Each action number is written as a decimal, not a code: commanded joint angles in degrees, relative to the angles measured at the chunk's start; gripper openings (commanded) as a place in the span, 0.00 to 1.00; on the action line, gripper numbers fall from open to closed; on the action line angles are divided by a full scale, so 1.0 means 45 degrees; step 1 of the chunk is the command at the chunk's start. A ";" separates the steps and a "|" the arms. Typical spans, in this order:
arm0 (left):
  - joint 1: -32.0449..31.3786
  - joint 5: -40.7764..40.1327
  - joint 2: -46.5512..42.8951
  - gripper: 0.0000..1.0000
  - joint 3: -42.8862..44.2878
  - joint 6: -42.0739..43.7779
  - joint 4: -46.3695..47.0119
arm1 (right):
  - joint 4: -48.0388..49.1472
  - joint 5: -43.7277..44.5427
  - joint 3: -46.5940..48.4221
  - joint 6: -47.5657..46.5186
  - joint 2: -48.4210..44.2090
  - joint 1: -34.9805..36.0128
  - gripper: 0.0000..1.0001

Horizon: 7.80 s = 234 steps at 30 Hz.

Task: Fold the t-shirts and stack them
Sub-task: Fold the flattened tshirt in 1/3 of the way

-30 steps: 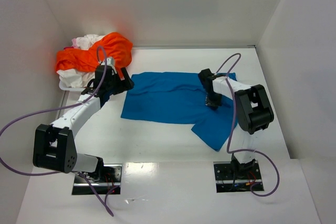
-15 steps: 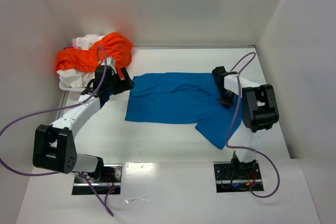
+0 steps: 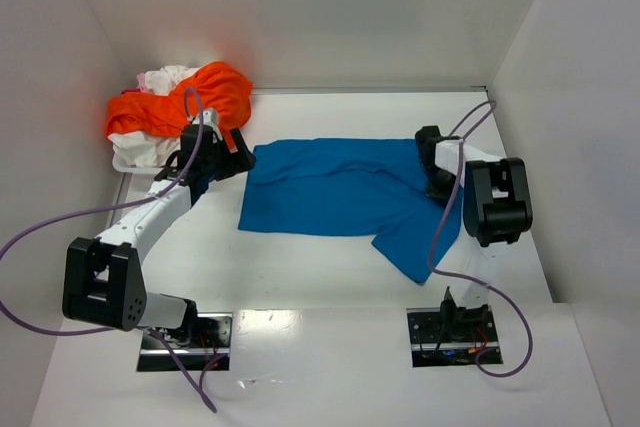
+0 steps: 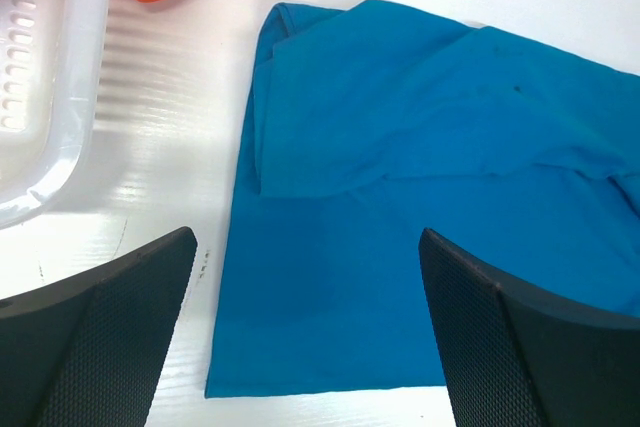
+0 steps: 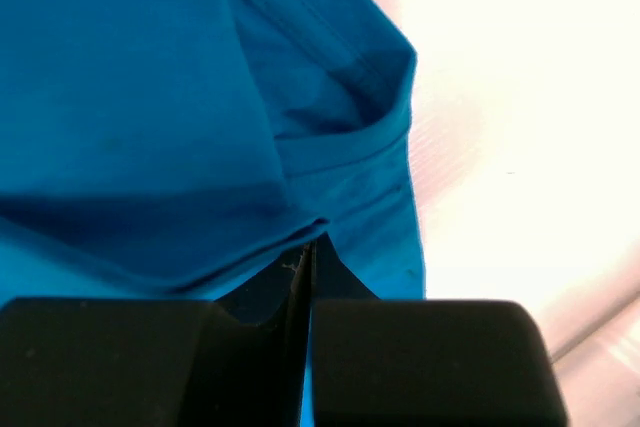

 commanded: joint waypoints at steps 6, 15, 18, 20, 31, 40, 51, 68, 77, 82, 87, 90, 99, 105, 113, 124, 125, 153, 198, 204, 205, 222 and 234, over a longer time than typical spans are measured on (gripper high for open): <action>0.0050 0.0247 -0.0125 1.00 -0.0097 -0.0201 0.0480 | 0.0151 0.1331 0.0645 -0.0201 0.1555 -0.0372 0.00; 0.0050 0.0520 -0.0008 1.00 0.0020 -0.0201 0.0480 | 0.0600 0.1722 0.0645 -0.0201 0.0716 -0.1741 0.00; 0.0050 0.0520 -0.0008 1.00 0.0020 -0.0201 0.0480 | 0.0834 0.2035 0.0916 -0.0084 0.0598 -0.2071 0.00; 0.0050 0.0638 -0.0008 1.00 0.0020 -0.0201 0.0480 | 0.0970 0.1706 0.1034 -0.0084 0.0267 -0.2249 0.00; 0.0166 0.1808 0.1394 1.00 0.1324 0.0170 0.0871 | 0.3860 -0.3911 -0.0137 -0.0357 -0.4672 -0.0629 0.52; 0.0168 0.3780 0.4362 0.99 0.3492 0.0736 0.0853 | 0.6343 -0.7360 -0.0841 0.0092 -0.5519 0.0970 0.54; 0.0168 0.4895 0.6652 0.95 0.5020 0.1165 0.0597 | 0.6987 -0.6852 0.0604 -0.0064 -0.2864 0.3432 0.42; 0.0285 0.5578 0.8176 0.74 0.5762 0.1166 0.0460 | 0.6616 -0.6227 0.4198 -0.0084 0.1454 0.5426 0.37; 0.0285 0.5111 0.8410 0.68 0.6251 0.1439 -0.0106 | 0.6499 -0.6501 0.5137 0.0033 0.2374 0.5662 0.37; 0.0285 0.5110 0.9014 0.60 0.6659 0.1322 0.0050 | 0.6634 -0.6501 0.5137 -0.0083 0.2491 0.5896 0.37; 0.0285 0.4936 0.9309 0.55 0.7070 0.1322 0.0050 | 0.6499 -0.6734 0.5391 -0.0084 0.2922 0.6285 0.37; 0.0285 0.4798 0.9582 0.54 0.7498 0.1322 -0.0222 | 0.6499 -0.6735 0.5643 -0.0201 0.3194 0.6559 0.38; 0.0285 0.4642 0.9952 0.34 0.7735 0.1205 0.0128 | 0.6382 -0.6852 0.5645 -0.0201 0.3313 0.6677 0.38; 0.0285 0.4642 1.0188 0.21 0.8009 0.1088 0.0128 | 0.6499 -0.6969 0.5527 -0.0201 0.3586 0.6794 0.38; 0.0537 0.3354 0.9877 0.00 0.8009 0.0717 0.0557 | 0.6499 -0.7087 0.5645 -0.0201 0.3840 0.6794 0.24; 0.1084 0.3567 0.9602 0.09 0.8126 0.0814 0.1125 | 0.6382 -0.7087 0.5254 -0.0201 0.4074 0.6794 0.07; 0.1086 0.3703 0.9602 0.11 0.8126 0.0969 0.1125 | 0.6382 -0.7087 0.5254 -0.0201 0.4074 0.6794 0.07; 0.1086 0.4153 0.9602 0.26 0.8126 0.1225 0.1125 | 0.4645 -0.4235 0.7400 -0.0845 0.5539 0.7263 0.32; 0.1203 0.3526 0.7434 0.60 0.5822 0.0640 0.0929 | 0.4877 -0.4313 0.4258 -0.0201 0.2942 0.7498 0.00; 0.0812 0.4661 0.7902 0.49 0.5821 0.0404 0.0578 | 0.4878 -0.4313 0.4375 -0.0318 0.2942 0.7498 0.00; 0.0812 0.4661 0.8018 0.49 0.5647 0.0269 0.0694 | 0.4878 -0.4313 0.4375 -0.0318 0.2942 0.7498 0.00; 0.0812 0.4681 0.8567 0.62 0.5333 0.0150 0.0695 | 0.4878 -0.4313 0.4492 -0.0435 0.3293 0.7498 0.00; 0.0812 0.6126 0.8899 0.43 0.5450 -0.0123 0.1691 | 0.4878 -0.4313 0.4492 -0.0435 0.3293 0.7498 0.01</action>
